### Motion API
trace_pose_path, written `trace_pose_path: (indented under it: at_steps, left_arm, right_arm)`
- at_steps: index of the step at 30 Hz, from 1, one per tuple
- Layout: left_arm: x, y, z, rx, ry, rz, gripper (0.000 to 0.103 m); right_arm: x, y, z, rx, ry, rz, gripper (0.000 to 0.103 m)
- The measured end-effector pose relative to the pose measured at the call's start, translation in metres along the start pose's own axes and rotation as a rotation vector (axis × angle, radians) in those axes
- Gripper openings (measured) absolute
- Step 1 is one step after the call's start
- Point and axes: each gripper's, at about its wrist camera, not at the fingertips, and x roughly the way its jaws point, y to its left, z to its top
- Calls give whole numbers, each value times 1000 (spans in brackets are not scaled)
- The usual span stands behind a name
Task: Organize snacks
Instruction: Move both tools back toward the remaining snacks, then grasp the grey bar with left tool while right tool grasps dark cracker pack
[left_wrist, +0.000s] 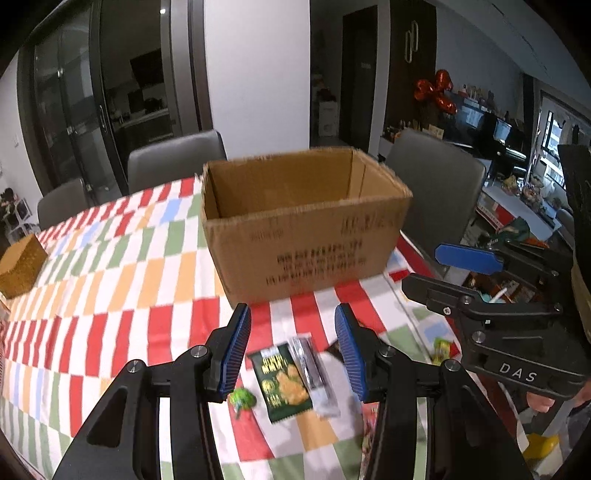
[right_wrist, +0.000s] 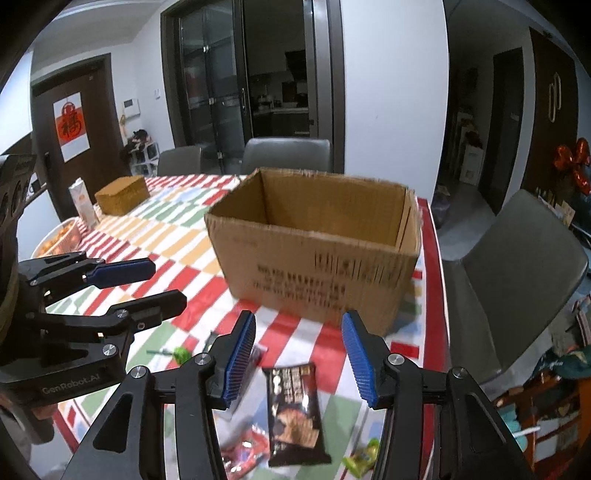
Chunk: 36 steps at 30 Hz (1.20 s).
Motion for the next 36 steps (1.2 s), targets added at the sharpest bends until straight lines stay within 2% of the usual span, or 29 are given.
trace_pose_path:
  at_steps: [14, 20, 29, 36]
  left_arm:
    - [28, 0, -55, -15, 119, -35, 47]
    - [48, 3, -62, -8, 172, -63, 45]
    - [81, 7, -63, -21, 247, -104, 36]
    - [102, 4, -61, -20, 292, -120, 30]
  right_arm:
    - [32, 8, -54, 16, 164, 37, 50]
    - [53, 6, -70, 23, 235, 27, 50]
    - [85, -1, -81, 65, 320, 37, 50]
    - [94, 0, -82, 58, 324, 31, 57]
